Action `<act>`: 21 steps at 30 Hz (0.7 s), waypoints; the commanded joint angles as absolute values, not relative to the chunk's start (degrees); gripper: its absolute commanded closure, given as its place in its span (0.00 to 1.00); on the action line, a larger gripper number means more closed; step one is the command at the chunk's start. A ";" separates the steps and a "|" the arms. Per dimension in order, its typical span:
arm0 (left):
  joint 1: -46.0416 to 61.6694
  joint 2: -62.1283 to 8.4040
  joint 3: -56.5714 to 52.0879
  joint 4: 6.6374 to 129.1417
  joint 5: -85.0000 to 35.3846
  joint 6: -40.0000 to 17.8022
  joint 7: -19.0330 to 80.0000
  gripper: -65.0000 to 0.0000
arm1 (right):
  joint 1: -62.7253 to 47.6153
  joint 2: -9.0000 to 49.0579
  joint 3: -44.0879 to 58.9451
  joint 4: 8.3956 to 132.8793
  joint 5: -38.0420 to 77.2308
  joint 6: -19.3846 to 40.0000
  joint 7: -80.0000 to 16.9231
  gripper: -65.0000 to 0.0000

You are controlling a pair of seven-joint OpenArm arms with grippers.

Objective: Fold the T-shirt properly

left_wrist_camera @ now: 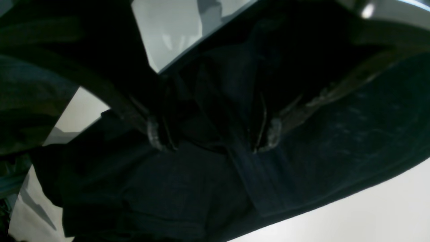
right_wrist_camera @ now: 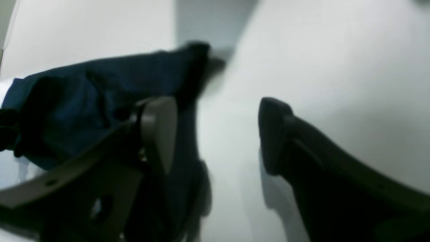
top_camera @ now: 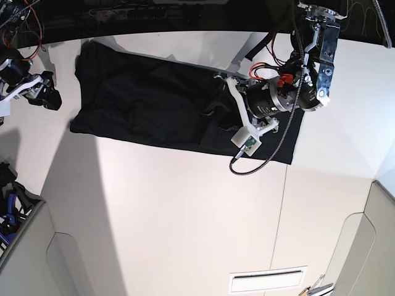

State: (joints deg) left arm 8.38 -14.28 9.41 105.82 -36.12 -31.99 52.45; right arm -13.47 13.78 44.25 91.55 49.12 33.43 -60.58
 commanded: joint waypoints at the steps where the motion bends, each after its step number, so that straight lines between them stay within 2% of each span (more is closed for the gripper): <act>1: 7.64 -14.44 9.30 106.74 -37.04 -32.34 51.13 0.45 | -13.19 14.81 44.49 90.63 50.70 33.74 -59.61 0.42; 7: 7.64 -14.41 9.30 106.74 -37.04 -32.34 50.78 0.45 | -13.17 14.35 42.68 81.84 55.64 34.76 -60.71 0.42; 21: 7.66 -14.31 9.30 106.74 -37.01 -32.34 50.37 0.45 | -11.27 10.98 31.97 81.43 60.03 35.38 -62.00 0.42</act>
State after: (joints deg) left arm 8.38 -14.26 9.41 105.82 -36.05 -31.97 51.55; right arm -11.55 10.52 31.88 80.88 59.79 35.18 -61.63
